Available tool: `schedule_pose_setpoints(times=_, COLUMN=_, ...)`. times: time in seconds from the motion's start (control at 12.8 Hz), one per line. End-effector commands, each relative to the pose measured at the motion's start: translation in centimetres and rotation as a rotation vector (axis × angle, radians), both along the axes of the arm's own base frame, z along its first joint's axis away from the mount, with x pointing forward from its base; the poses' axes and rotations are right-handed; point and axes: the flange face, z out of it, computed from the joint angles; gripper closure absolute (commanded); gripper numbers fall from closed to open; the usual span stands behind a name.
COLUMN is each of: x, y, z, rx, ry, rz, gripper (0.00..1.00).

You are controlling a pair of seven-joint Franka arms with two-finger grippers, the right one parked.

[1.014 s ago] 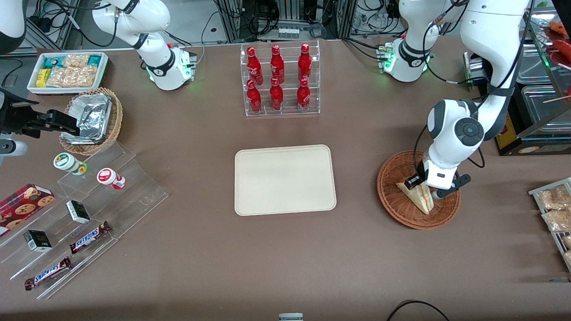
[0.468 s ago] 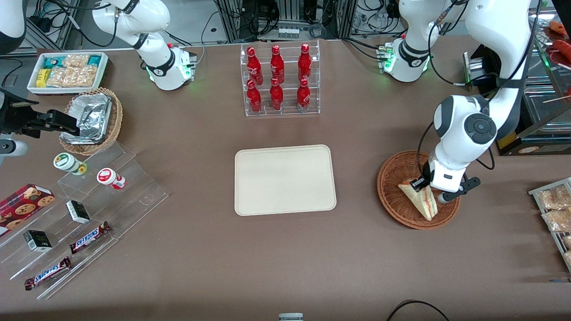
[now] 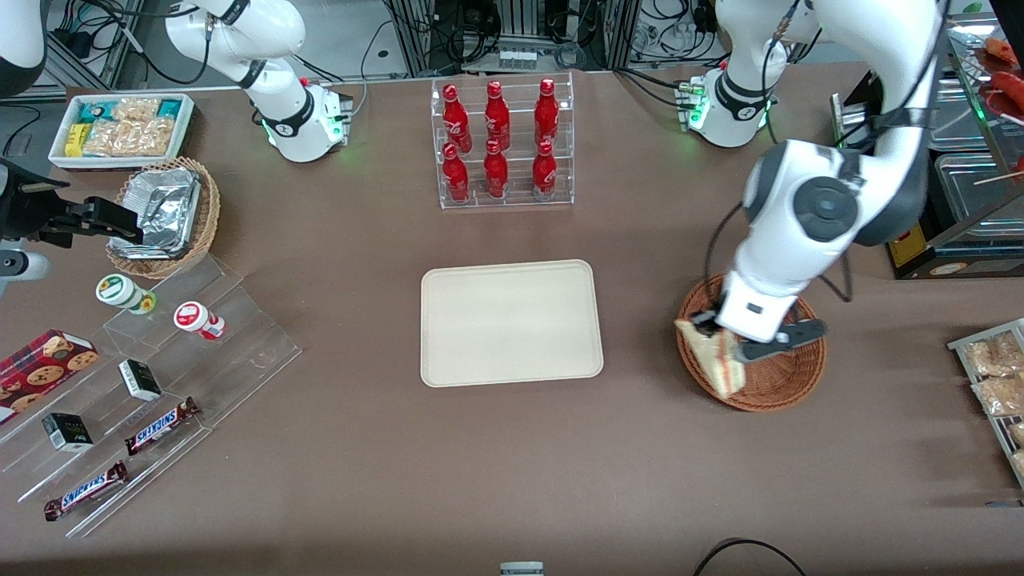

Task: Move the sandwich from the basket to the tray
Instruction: 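Lift the sandwich and carry it with the left gripper over the tray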

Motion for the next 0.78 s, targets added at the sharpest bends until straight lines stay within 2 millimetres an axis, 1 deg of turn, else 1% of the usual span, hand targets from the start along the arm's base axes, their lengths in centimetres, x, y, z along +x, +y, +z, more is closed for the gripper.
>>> schedule_pose_setpoints(times=0.0, x=-0.6, y=-7.2, z=-0.8, rx=0.005, ry=0.007, rz=-0.094, gripper=1.0)
schedule_pose_setpoints(times=0.08, x=-1.3, y=-10.0, z=-1.6, rx=0.001, ry=0.015, rz=-0.131, gripper=1.0)
schedule_pose_setpoints(times=0.23, x=-2.3, y=-14.6, z=-3.3, rx=-0.002, ry=0.02, rz=-0.193, gripper=1.0)
schedule_pose_setpoints(times=0.31, x=-3.0, y=-17.1, z=-4.7, rx=0.002, ry=0.031, rz=-0.207, gripper=1.0)
schedule_pose_setpoints(times=0.39, x=-3.8, y=-20.0, z=-6.9, rx=0.013, ry=0.042, rz=-0.216, gripper=1.0)
schedule_pose_setpoints(times=0.47, x=-4.4, y=-22.5, z=-8.3, rx=0.014, ry=0.045, rz=-0.235, gripper=1.0)
schedule_pose_setpoints(times=0.55, x=-4.9, y=-24.4, z=-9.9, rx=0.015, ry=0.051, rz=-0.256, gripper=1.0)
schedule_pose_setpoints(times=0.62, x=-4.9, y=-25.3, z=-11.2, rx=0.01, ry=0.047, rz=-0.265, gripper=1.0)
schedule_pose_setpoints(times=0.7, x=-5.6, y=-26.6, z=-12.3, rx=0.004, ry=0.04, rz=-0.283, gripper=1.0)
